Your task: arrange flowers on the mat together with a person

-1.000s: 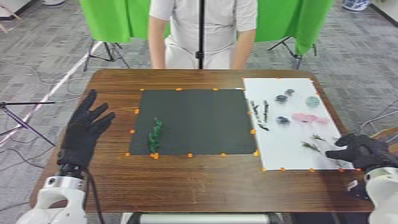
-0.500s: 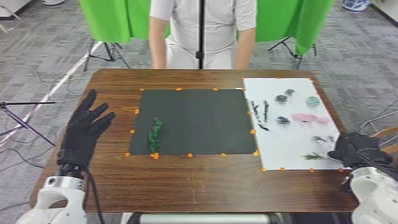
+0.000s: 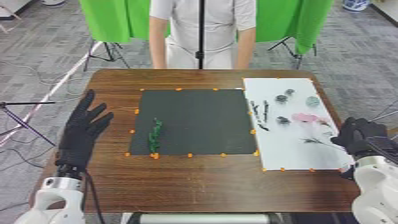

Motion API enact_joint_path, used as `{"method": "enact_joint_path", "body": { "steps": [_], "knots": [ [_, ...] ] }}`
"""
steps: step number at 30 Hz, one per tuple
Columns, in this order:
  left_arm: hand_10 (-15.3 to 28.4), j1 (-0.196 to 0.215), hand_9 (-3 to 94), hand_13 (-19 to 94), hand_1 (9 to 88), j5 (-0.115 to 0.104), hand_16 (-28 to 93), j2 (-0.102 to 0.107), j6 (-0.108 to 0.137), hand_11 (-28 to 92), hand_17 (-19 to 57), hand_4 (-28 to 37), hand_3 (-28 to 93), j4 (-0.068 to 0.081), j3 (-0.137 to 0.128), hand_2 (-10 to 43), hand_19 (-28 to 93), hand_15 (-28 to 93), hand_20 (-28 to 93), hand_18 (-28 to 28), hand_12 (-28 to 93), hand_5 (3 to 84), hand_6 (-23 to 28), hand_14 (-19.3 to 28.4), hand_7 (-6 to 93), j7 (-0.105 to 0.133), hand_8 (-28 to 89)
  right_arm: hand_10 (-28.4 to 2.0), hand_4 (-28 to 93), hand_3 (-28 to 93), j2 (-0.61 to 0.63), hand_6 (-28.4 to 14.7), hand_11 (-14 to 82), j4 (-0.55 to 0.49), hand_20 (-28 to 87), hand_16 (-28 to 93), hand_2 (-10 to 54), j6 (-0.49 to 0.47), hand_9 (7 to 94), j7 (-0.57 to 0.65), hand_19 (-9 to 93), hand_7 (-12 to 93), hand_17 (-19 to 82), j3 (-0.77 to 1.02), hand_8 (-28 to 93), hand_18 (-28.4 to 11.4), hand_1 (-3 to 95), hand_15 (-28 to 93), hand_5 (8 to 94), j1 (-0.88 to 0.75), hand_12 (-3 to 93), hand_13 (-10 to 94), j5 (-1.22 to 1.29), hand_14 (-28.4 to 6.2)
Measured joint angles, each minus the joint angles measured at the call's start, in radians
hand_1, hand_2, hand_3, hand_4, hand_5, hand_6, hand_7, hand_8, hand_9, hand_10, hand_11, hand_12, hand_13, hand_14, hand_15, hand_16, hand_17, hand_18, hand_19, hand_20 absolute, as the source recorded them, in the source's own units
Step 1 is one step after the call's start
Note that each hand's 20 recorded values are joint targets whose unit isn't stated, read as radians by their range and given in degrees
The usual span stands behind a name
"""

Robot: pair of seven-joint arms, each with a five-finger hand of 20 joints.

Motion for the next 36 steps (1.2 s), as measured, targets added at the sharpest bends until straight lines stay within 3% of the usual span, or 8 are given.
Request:
{"method": "enact_joint_path", "body": {
  "steps": [5, 10, 21, 29, 36],
  "knots": [
    [12.3, 0.021, 26.5, 22, 22.2, 0.000, 1, 0.010, 0.006, 9, -11.6, -27.4, 75, -0.018, -0.023, 4.7, 47, 19, -3, 28.3, 14, 23.3, -4.2, 19.1, 11.6, -0.003, -10, -9.0, -26, 57, -0.010, 4.3, 30.8, -0.085, 29, 22, -6.8, -0.002, 87.9, -0.011, 67, 19, 26, -0.159, 4, -19.4, 53.6, 57, 84.5, 0.197, 21.1, 75, 0.097, -6.3],
    [12.3, 0.041, 26.4, 22, 22.3, -0.003, 1, 0.021, 0.022, 9, -11.6, -27.2, 75, -0.030, -0.038, 4.7, 47, 19, -3, 28.2, 14, 23.4, -4.1, 19.1, 11.6, -0.003, -10, -9.1, -25, 57, -0.081, 3.7, 32.9, -0.090, 29, 22, -7.0, -0.016, 88.3, -0.028, 68, 20, 25, -0.420, 5, -19.2, 53.2, 60, 84.9, 0.468, 21.6, 75, 0.123, -6.7],
    [12.3, 0.047, 26.4, 22, 22.4, -0.003, 1, 0.029, 0.037, 9, -11.7, -27.0, 75, -0.036, -0.041, 4.5, 47, 20, -3, 28.3, 14, 23.4, -4.0, 19.2, 11.5, -0.003, -9, -9.8, -24, 56, -0.363, 2.6, 35.1, 0.072, 29, 21, -6.8, -0.088, 89.6, -0.004, 71, 20, 25, -0.907, 6, -19.2, 52.4, 64, 86.6, 0.919, 21.8, 76, 0.090, -7.7],
    [12.4, 0.045, 26.4, 22, 22.6, -0.001, 1, 0.029, 0.037, 9, -11.7, -27.0, 75, -0.040, -0.046, 4.5, 47, 19, -3, 28.3, 14, 23.6, -4.0, 19.1, 11.4, -0.010, -9, -10.2, -23, 56, -0.537, 2.5, 35.9, 0.120, 28, 21, -6.3, -0.239, 90.1, -0.004, 72, 19, 25, -1.029, 6, -19.7, 51.5, 65, 87.5, 1.014, 21.8, 76, 0.061, -8.4],
    [12.4, 0.032, 26.3, 22, 22.6, 0.000, 1, 0.032, 0.036, 9, -11.6, -26.7, 75, -0.040, -0.041, 4.5, 47, 20, -3, 28.2, 14, 23.6, -4.0, 19.1, 11.5, -0.022, -9, -10.3, -22, 58, -0.596, 2.1, 37.8, 0.164, 26, 21, -5.7, -0.352, 93.4, 0.016, 77, 18, 26, -1.073, 4, -21.7, 48.7, 68, 92.2, 1.030, 22.1, 79, 0.036, -9.9]
  ]
}}
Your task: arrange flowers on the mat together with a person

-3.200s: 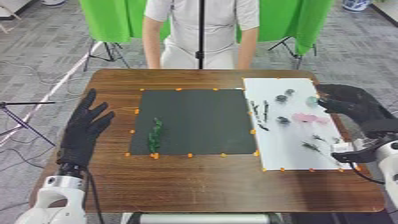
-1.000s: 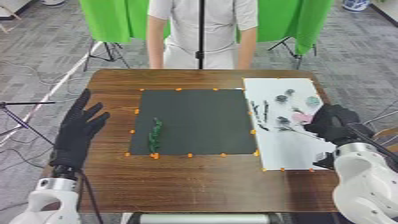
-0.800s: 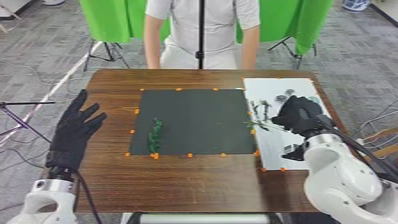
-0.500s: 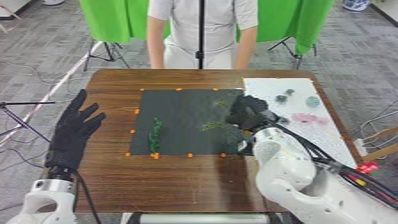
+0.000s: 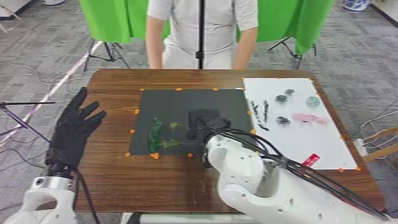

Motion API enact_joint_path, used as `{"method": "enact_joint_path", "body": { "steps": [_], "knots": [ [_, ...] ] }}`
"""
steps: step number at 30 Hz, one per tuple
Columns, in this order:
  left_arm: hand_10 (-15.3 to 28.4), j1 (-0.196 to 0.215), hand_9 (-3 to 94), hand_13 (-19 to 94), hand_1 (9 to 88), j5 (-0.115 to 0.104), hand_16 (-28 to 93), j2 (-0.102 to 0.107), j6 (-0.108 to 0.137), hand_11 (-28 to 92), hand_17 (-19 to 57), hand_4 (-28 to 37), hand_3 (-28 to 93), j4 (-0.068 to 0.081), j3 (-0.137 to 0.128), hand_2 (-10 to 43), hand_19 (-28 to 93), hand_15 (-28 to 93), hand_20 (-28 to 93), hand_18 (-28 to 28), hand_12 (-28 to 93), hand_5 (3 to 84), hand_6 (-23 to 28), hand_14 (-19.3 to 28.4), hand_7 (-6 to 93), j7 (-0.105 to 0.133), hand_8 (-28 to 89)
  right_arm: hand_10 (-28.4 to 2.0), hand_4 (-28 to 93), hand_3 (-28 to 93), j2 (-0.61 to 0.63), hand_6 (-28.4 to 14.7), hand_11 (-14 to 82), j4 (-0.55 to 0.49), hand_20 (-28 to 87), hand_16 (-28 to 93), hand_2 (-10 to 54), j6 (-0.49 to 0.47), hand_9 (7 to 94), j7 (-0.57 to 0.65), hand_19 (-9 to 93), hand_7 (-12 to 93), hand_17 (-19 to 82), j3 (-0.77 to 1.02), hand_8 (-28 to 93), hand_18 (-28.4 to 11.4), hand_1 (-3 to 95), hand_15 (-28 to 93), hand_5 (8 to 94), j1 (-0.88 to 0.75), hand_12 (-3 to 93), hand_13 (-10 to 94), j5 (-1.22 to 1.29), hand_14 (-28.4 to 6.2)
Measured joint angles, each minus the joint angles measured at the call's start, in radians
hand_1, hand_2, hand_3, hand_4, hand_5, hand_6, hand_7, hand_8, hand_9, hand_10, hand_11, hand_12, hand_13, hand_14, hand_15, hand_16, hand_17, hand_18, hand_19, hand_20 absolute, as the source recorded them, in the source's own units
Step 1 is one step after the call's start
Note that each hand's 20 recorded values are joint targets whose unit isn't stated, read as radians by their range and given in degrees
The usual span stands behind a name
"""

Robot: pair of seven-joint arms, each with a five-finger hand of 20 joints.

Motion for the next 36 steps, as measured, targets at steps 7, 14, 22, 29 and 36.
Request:
{"method": "enact_joint_path", "body": {
  "steps": [7, 14, 22, 29, 36],
  "knots": [
    [12.3, -0.009, 26.3, 22, 22.8, 0.001, 1, 0.004, 0.000, 8, -11.7, -26.4, 75, 0.000, 0.007, 4.4, 47, 19, -3, 28.2, 14, 23.6, -4.0, 19.1, 11.4, -0.005, -9, -10.2, -20, 57, -0.041, 2.5, 41.1, 0.074, 22, 20, -3.7, -0.021, 93.7, 0.062, 81, 21, 28, -0.059, -9, -22.3, 48.3, 69, 93.7, 0.034, 20.5, 81, -0.035, -10.0],
    [12.4, -0.026, 26.3, 22, 23.0, 0.001, 1, 0.006, -0.001, 9, -11.7, -26.0, 75, 0.001, 0.015, 4.3, 47, 19, -3, 28.1, 14, 23.7, -3.9, 19.1, 11.3, -0.009, -9, -10.2, -19, 58, -0.064, 2.3, 45.4, 0.110, 20, 21, -2.7, 0.002, 93.7, 0.106, 83, 24, 29, -0.092, -11, -23.0, 47.8, 70, 93.7, 0.071, 18.9, 83, -0.030, -10.3],
    [12.4, -0.026, 26.3, 22, 23.6, 0.001, 1, 0.009, -0.001, 8, -11.8, -25.1, 76, 0.001, 0.016, 4.1, 47, 19, -3, 28.1, 14, 23.8, -3.8, 19.1, 11.3, -0.006, -9, -10.1, -18, 57, -0.084, 2.3, 47.2, 0.106, 19, 21, -2.0, -0.045, 93.7, 0.108, 84, 26, 30, -0.067, -12, -23.3, 47.4, 70, 93.7, 0.062, 18.0, 84, -0.019, -10.4],
    [12.3, -0.033, 26.3, 22, 23.8, 0.001, 1, 0.013, -0.001, 9, -11.6, -24.4, 76, 0.003, 0.028, 4.2, 46, 19, -3, 27.7, 14, 24.0, -3.6, 19.2, 11.3, -0.002, -9, -10.4, -18, 55, -0.099, 1.9, 45.2, 0.106, 18, 22, -1.9, -0.074, 93.7, 0.103, 84, 24, 30, -0.066, -13, -23.5, 43.7, 69, 93.7, 0.055, 17.9, 84, -0.024, -10.6],
    [12.4, -0.039, 26.3, 22, 24.0, 0.000, 1, 0.016, 0.000, 9, -11.7, -24.1, 76, 0.007, 0.033, 4.3, 46, 20, -3, 27.6, 14, 24.2, -3.5, 19.1, 11.4, 0.005, -9, -10.5, -18, 54, -0.106, 1.7, 43.7, 0.108, 17, 22, -1.4, -0.072, 93.7, 0.098, 84, 22, 29, -0.067, -13, -23.6, 42.8, 68, 93.7, 0.055, 18.3, 83, -0.025, -10.6]
  ]
}}
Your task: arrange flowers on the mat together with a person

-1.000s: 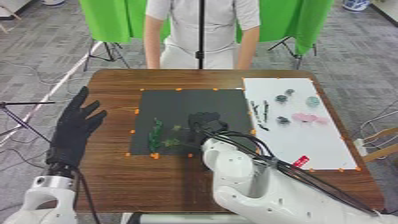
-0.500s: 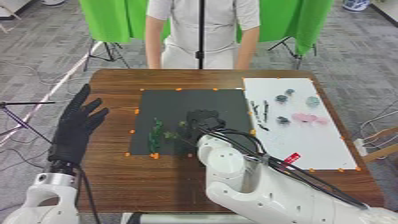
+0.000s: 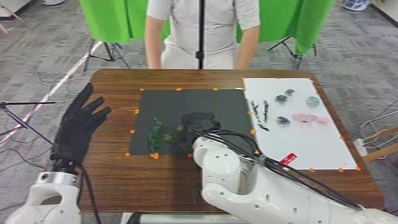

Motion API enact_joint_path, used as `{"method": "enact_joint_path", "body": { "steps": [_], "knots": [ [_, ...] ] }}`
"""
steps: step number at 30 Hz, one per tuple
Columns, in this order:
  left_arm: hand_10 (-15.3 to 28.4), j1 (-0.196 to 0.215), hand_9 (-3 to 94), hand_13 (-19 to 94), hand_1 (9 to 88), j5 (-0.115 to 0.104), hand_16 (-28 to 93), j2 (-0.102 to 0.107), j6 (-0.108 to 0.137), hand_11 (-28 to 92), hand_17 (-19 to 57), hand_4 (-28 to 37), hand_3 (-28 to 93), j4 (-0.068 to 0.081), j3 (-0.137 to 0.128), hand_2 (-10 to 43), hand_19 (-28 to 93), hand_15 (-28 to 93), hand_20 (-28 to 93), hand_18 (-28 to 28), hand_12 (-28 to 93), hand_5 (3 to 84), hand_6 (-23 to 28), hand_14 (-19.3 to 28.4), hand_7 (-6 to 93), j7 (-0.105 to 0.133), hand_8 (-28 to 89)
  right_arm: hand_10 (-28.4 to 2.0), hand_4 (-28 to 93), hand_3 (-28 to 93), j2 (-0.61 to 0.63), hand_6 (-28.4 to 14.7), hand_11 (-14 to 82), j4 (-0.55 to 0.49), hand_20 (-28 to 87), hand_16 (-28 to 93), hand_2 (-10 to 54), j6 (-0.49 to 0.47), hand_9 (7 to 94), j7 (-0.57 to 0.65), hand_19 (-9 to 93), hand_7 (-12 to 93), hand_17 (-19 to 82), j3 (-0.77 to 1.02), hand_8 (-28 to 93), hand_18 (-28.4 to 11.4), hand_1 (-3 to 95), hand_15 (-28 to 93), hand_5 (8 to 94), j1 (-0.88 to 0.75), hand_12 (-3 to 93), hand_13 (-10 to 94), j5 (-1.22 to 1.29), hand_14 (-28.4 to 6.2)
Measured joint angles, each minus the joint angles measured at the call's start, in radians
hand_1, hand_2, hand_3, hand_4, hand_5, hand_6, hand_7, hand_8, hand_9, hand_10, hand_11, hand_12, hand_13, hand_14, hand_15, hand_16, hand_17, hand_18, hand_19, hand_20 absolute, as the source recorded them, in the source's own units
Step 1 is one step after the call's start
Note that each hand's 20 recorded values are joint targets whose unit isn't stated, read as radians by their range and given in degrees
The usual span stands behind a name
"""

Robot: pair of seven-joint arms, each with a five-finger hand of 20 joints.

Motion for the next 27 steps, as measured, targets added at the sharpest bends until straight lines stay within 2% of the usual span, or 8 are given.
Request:
{"method": "enact_joint_path", "body": {
  "steps": [5, 10, 15, 18, 21, 23, 27],
  "knots": [
    [12.4, 0.001, 26.3, 22, 24.2, 0.000, 1, 0.001, 0.000, 9, -11.7, -24.1, 76, 0.001, 0.001, 4.2, 46, 20, -3, 27.6, 14, 24.2, -3.5, 19.1, 11.4, 0.007, -9, -10.6, -18, 53, 0.001, 1.6, 42.4, -0.004, 17, 22, -0.7, 0.038, 93.7, -0.008, 84, 19, 28, 0.000, -12, -23.6, 40.5, 68, 93.7, -0.001, 18.8, 82, -0.004, -10.7],
    [12.4, 0.010, 26.3, 22, 22.1, -0.001, 1, 0.001, 0.000, 9, -11.8, -26.0, 74, 0.001, 0.000, 4.4, 46, 20, -3, 27.6, 14, 24.2, -3.4, 19.2, 11.3, 0.018, -9, -10.8, -18, 52, 0.016, 1.5, 39.8, -0.034, 18, 22, -0.2, 0.165, 93.7, -0.025, 83, 17, 27, 0.000, -11, -23.6, 38.3, 69, 92.7, -0.001, 20.1, 81, -0.004, -11.3],
    [12.3, 0.027, 26.3, 22, 20.6, -0.003, 1, 0.000, 0.002, 9, -11.7, -27.9, 73, 0.001, 0.000, 4.7, 46, 20, -2, 27.5, 14, 24.2, -3.6, 19.1, 11.3, 0.044, -9, -12.2, -18, 51, 0.052, 0.5, 35.5, -0.114, 19, 21, 1.2, 0.271, 91.0, -0.056, 81, 16, 24, 0.035, -10, -23.4, 37.3, 68, 86.9, -0.002, 21.3, 76, 0.042, -12.2],
    [12.3, 0.037, 26.4, 22, 20.2, -0.004, 1, -0.001, 0.002, 8, -11.7, -28.2, 73, 0.001, -0.001, 4.7, 46, 20, -2, 27.5, 14, 24.2, -3.6, 19.1, 11.3, 0.051, -9, -13.1, -17, 50, 0.076, -0.3, 34.3, -0.187, 19, 20, 3.0, 0.295, 89.3, -0.097, 79, 16, 22, 0.141, -10, -23.5, 35.7, 68, 84.8, -0.032, 21.2, 74, 0.169, -12.9],
    [12.2, 0.047, 26.4, 22, 19.5, -0.007, 1, -0.003, 0.005, 8, -11.7, -28.2, 73, 0.000, -0.004, 4.9, 46, 20, -2, 27.5, 14, 24.2, -3.8, 19.1, 11.1, 0.054, -9, -14.4, -17, 53, 0.099, -1.3, 29.8, -0.255, 20, 16, 5.6, 0.302, 81.5, -0.140, 68, 16, 16, 0.274, -11, -23.0, 31.8, 62, 77.6, -0.091, 19.1, 67, 0.297, -14.7],
    [12.2, 0.054, 26.4, 22, 18.8, -0.009, 1, -0.006, 0.009, 8, -11.6, -28.2, 73, 0.000, -0.005, 4.7, 46, 20, -2, 27.4, 14, 24.1, -4.0, 19.1, 11.2, 0.060, -9, -17.0, -19, 56, 0.118, -2.1, 25.4, -0.291, 21, 14, 9.2, 0.303, 73.0, -0.175, 57, 15, 11, 0.354, -11, -22.7, 27.0, 56, 69.4, -0.136, 17.3, 59, 0.364, -17.0],
    [12.1, 0.064, 26.6, 22, 18.2, -0.010, 1, -0.014, 0.009, 8, -11.5, -28.3, 73, 0.001, -0.004, 4.5, 46, 20, -2, 27.1, 14, 23.9, -4.5, 19.0, 11.2, 0.073, -10, -18.9, -22, 62, 0.147, -2.4, 19.2, -0.345, 20, 12, 10.3, 0.311, 59.6, -0.316, 47, 13, 6, 0.550, -11, -23.4, 22.3, 47, 58.1, -0.273, 15.5, 47, 0.550, -19.7]
  ]
}}
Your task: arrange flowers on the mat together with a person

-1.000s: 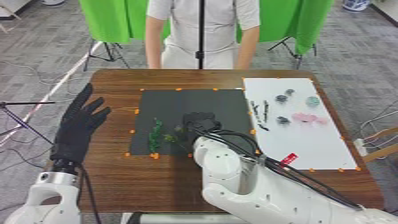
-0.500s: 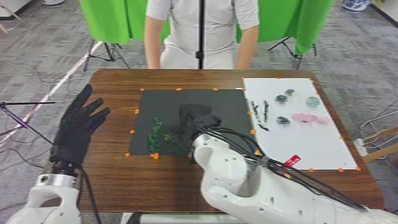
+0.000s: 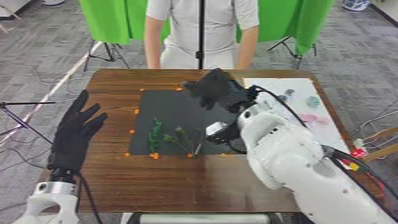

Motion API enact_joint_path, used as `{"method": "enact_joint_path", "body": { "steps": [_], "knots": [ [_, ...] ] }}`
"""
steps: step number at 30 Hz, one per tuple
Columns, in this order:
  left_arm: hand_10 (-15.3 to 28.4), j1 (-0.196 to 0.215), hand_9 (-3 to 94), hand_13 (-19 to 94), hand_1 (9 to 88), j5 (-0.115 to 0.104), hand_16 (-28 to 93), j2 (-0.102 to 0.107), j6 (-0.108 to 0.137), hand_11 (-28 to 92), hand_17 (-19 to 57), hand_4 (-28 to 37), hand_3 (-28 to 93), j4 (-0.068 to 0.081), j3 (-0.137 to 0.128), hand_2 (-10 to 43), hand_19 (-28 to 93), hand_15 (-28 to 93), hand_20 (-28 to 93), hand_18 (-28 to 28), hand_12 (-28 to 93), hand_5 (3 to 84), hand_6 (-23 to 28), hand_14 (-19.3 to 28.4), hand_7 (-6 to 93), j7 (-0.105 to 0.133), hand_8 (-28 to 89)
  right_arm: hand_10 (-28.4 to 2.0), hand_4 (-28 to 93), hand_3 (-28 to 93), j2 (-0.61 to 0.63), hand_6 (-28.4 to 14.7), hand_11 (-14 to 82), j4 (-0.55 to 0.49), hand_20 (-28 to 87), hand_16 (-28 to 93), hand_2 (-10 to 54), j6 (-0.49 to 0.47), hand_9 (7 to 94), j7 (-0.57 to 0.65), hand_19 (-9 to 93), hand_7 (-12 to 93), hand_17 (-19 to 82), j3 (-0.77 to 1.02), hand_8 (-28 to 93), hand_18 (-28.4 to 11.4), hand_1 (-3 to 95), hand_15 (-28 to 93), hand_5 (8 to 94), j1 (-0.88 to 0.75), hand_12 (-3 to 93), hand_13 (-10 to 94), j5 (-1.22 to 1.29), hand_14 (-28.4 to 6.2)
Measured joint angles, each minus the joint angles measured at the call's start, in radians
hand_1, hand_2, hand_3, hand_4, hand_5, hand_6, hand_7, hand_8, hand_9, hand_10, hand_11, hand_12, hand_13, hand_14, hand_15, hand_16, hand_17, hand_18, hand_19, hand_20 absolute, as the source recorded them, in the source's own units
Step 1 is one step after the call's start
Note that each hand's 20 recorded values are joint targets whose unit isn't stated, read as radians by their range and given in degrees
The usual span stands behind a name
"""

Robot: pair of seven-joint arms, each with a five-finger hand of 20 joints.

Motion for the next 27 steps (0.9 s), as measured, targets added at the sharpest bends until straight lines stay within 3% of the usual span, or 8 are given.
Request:
{"method": "enact_joint_path", "body": {
  "steps": [5, 7, 9, 12, 17, 24, 27],
  "knots": [
    [11.9, 0.014, 27.4, 23, 17.2, 0.000, 2, -0.012, 0.003, 8, -11.4, -28.3, 74, 0.001, 0.001, 3.9, 45, 20, -1, 26.5, 14, 23.7, -5.5, 19.0, 11.3, 0.024, -10, -17.5, -24, 65, 0.011, -1.3, 12.9, -0.007, 19, 16, 11.2, 0.049, 47.2, -0.284, 38, 12, 2, 0.241, -10, -23.4, 19.4, 31, 47.6, -0.214, 15.6, 36, 0.273, -20.5],
    [11.8, 0.022, 27.6, 23, 17.0, 0.000, 2, -0.014, 0.006, 8, -11.3, -28.3, 74, 0.001, 0.002, 3.7, 45, 20, 0, 26.4, 14, 23.4, -5.9, 18.8, 11.3, 0.036, -10, -17.2, -25, 65, 0.010, -0.8, 10.4, 0.005, 19, 20, 11.6, 0.014, 44.2, -0.375, 35, 11, 2, 0.330, -9, -23.1, 18.2, 25, 44.6, -0.293, 16.2, 34, 0.354, -20.7],
    [11.5, 0.029, 27.9, 23, 16.8, 0.000, 2, -0.017, 0.009, 8, -11.1, -28.3, 74, 0.002, 0.005, 3.6, 45, 20, 0, 26.3, 14, 23.0, -6.5, 18.8, 11.4, 0.047, -10, -17.1, -25, 65, 0.003, -0.1, 8.2, 0.022, 19, 22, 11.8, -0.082, 42.2, -0.437, 33, 9, 1, 0.430, -9, -22.9, 17.0, 21, 42.3, -0.369, 16.6, 32, 0.431, -20.8],
    [11.2, 0.035, 28.1, 24, 16.6, 0.000, 2, -0.021, 0.012, 8, -10.8, -28.3, 74, 0.005, 0.013, 3.6, 45, 20, 1, 26.0, 14, 22.4, -7.3, 18.5, 11.8, 0.060, -10, -16.8, -26, 65, -0.015, 0.7, 5.6, 0.033, 19, 24, 11.9, -0.206, 40.0, -0.480, 30, 8, 1, 0.565, -8, -22.7, 16.5, 16, 39.5, -0.474, 17.1, 31, 0.568, -20.9],
    [10.8, 0.036, 28.3, 24, 16.4, 0.007, 1, -0.042, 0.011, 7, -10.2, -28.3, 74, 0.013, 0.024, 3.3, 45, 20, 2, 25.8, 14, 22.2, -7.5, 18.2, 12.1, 0.065, -11, -15.9, -26, 64, -0.073, 1.8, 3.7, 0.020, 19, 29, 12.1, -0.110, 37.8, -0.531, 28, 7, 1, 0.700, -7, -22.5, 15.7, 11, 37.2, -0.647, 17.7, 30, 0.842, -20.8],
    [11.4, 0.033, 29.0, 24, 16.6, 0.032, 1, -0.088, -0.010, 8, -9.6, -28.3, 75, 0.022, 0.034, 2.9, 46, 20, 3, 26.5, 14, 24.0, -6.1, 18.2, 12.2, 0.057, -10, -15.9, -26, 64, -0.142, 2.0, 3.7, 0.029, 19, 30, 12.2, -0.098, 37.7, -0.581, 28, 7, 1, 0.730, -8, -22.4, 15.0, 10, 37.0, -0.746, 17.8, 30, 0.753, -20.7],
    [11.5, 0.029, 28.9, 24, 16.8, 0.039, 1, -0.098, -0.018, 8, -9.5, -28.3, 74, 0.026, 0.039, 2.9, 46, 20, 3, 26.6, 14, 24.2, -6.0, 18.2, 12.2, 0.052, -10, -15.8, -26, 65, -0.145, 2.1, 3.7, 0.036, 19, 31, 12.3, -0.098, 37.8, -0.580, 28, 7, 1, 0.729, -8, -22.4, 14.8, 10, 37.0, -0.749, 17.9, 30, 0.747, -20.7]
  ]
}}
